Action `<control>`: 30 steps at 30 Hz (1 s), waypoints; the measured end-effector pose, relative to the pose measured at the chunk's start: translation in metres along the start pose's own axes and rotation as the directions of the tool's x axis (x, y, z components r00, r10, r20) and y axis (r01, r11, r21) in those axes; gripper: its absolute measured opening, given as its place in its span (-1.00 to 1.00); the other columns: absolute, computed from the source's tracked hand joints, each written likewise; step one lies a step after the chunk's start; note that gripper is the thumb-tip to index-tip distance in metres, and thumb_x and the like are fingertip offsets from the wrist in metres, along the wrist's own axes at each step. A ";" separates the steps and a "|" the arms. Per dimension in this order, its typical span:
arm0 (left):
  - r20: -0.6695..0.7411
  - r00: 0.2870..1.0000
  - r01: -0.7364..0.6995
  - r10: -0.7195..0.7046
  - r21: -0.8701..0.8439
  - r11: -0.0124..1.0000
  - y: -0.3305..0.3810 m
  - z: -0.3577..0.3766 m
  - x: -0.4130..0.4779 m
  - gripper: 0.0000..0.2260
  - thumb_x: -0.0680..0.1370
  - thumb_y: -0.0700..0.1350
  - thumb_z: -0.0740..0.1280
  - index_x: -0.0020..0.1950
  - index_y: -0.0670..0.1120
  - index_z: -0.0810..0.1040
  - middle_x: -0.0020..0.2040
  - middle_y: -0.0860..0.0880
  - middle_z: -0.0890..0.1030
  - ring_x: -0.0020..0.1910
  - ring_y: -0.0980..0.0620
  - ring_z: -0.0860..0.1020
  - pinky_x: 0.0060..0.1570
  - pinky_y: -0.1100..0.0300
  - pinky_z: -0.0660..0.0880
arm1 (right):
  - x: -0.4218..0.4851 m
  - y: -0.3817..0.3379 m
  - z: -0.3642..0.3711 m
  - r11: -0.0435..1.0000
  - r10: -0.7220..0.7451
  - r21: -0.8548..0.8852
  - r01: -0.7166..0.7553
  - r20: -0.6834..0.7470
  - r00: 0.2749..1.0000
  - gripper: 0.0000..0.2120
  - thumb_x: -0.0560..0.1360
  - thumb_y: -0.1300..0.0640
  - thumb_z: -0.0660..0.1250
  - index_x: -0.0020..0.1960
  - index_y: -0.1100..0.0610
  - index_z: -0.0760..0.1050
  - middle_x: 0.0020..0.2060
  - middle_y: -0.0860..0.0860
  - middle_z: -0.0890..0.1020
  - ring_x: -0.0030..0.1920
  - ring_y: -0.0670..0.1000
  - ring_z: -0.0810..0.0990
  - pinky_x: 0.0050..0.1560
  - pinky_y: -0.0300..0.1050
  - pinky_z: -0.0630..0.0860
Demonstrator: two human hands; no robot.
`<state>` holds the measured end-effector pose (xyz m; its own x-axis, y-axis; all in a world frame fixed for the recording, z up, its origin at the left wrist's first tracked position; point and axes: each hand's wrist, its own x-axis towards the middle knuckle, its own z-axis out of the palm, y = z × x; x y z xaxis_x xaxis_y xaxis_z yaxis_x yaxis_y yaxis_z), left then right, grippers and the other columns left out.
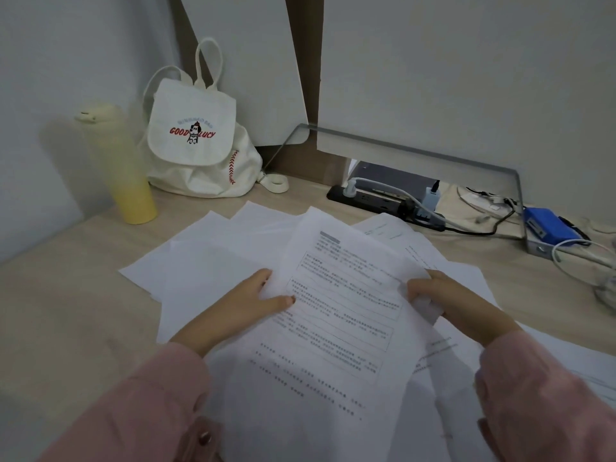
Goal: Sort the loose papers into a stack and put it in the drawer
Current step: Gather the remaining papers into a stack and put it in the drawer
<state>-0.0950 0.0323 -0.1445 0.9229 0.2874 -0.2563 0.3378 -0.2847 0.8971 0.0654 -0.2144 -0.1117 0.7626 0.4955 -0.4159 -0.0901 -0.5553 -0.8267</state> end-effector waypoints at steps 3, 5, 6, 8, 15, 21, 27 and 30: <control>-0.014 0.999 0.030 -0.031 -0.062 0.998 -0.007 0.007 0.000 -0.80 0.54 -0.13 0.30 0.16 -0.03 0.49 0.11 0.05 0.62 0.01 0.10 0.62 -0.03 0.19 0.55 | 0.003 0.006 -0.009 0.995 -0.029 0.093 0.033 -0.042 0.999 -0.80 0.40 0.20 0.34 0.03 0.18 0.54 -0.06 0.14 0.62 -0.08 0.10 0.59 -0.08 -0.09 0.49; -0.106 0.994 0.033 -0.041 -0.082 0.996 -0.015 0.009 0.001 -0.81 0.56 -0.16 0.28 0.17 -0.04 0.47 0.12 0.01 0.59 -0.02 0.11 0.59 -0.09 0.24 0.52 | 0.010 0.019 -0.021 0.998 0.006 0.055 0.004 -0.171 0.985 -0.76 0.49 0.21 0.31 0.15 0.15 0.49 0.02 0.14 0.58 -0.07 0.06 0.55 -0.04 -0.11 0.45; -0.171 0.984 0.040 -0.058 -0.106 0.994 -0.019 0.009 0.002 -0.80 0.56 -0.16 0.27 0.18 -0.05 0.46 0.13 -0.01 0.58 -0.03 0.11 0.57 -0.12 0.27 0.49 | 0.013 0.028 -0.027 0.999 0.037 -0.016 -0.043 -0.249 0.968 -0.71 0.49 0.18 0.32 0.21 0.14 0.45 0.07 0.15 0.54 -0.06 0.06 0.52 -0.02 -0.10 0.40; -0.305 0.947 0.066 -0.101 -0.123 0.990 -0.026 0.010 0.005 -0.75 0.58 -0.17 0.25 0.25 -0.12 0.45 0.15 -0.03 0.55 0.00 0.05 0.54 -0.09 0.26 0.44 | 0.019 0.042 -0.033 0.972 0.093 -0.169 -0.161 -0.352 0.931 -0.53 0.46 0.10 0.37 0.32 0.13 0.35 0.21 0.16 0.44 0.06 0.11 0.48 0.06 -0.04 0.39; -0.517 0.835 0.141 -0.189 -0.131 0.981 -0.035 0.025 0.008 -0.70 0.58 -0.21 0.21 0.32 -0.21 0.39 0.16 -0.05 0.47 0.16 -0.05 0.45 0.08 0.14 0.34 | 0.036 0.048 -0.027 0.854 0.121 -0.428 -0.296 -0.390 0.913 -0.27 0.37 0.04 0.45 0.41 0.19 0.17 0.31 0.21 0.30 0.31 0.24 0.31 0.26 0.08 0.32; -0.508 0.837 0.150 -0.204 -0.146 0.978 -0.034 0.028 0.004 -0.71 0.59 -0.19 0.19 0.32 -0.16 0.42 0.22 -0.05 0.50 0.14 0.00 0.44 0.09 0.14 0.34 | 0.041 0.051 -0.033 0.885 0.063 -0.434 -0.171 -0.251 0.966 -0.79 0.44 0.13 0.36 -0.15 0.17 0.33 -0.26 0.04 0.43 -0.22 0.04 0.42 -0.24 -0.13 0.29; -0.534 0.817 0.157 -0.218 -0.158 0.975 -0.026 0.033 -0.001 -0.69 0.60 -0.22 0.15 0.35 -0.16 0.41 0.31 -0.10 0.49 0.30 -0.10 0.43 0.17 0.15 0.33 | 0.029 0.022 -0.042 0.905 -0.259 -0.423 0.044 -0.466 0.846 -0.77 0.58 0.17 0.14 0.18 0.21 0.45 -0.11 0.15 0.53 -0.19 0.12 0.49 -0.25 -0.13 0.28; -0.538 0.813 0.153 -0.223 -0.173 0.973 -0.022 0.036 -0.002 -0.69 0.61 -0.22 0.13 0.35 -0.15 0.41 0.25 -0.06 0.50 0.21 -0.04 0.44 0.14 0.17 0.33 | 0.011 -0.009 -0.048 0.864 -0.494 -0.426 0.269 -0.614 0.616 -0.81 0.60 0.14 0.09 0.05 0.19 0.43 -0.26 0.05 0.50 -0.29 0.07 0.43 -0.30 -0.11 0.24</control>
<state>-0.0980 0.0053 -0.1761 0.5753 0.7892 -0.2149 0.4377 -0.0751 0.8960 0.1057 -0.2361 -0.0909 0.9074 0.1698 0.3845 0.3998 -0.6312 -0.6646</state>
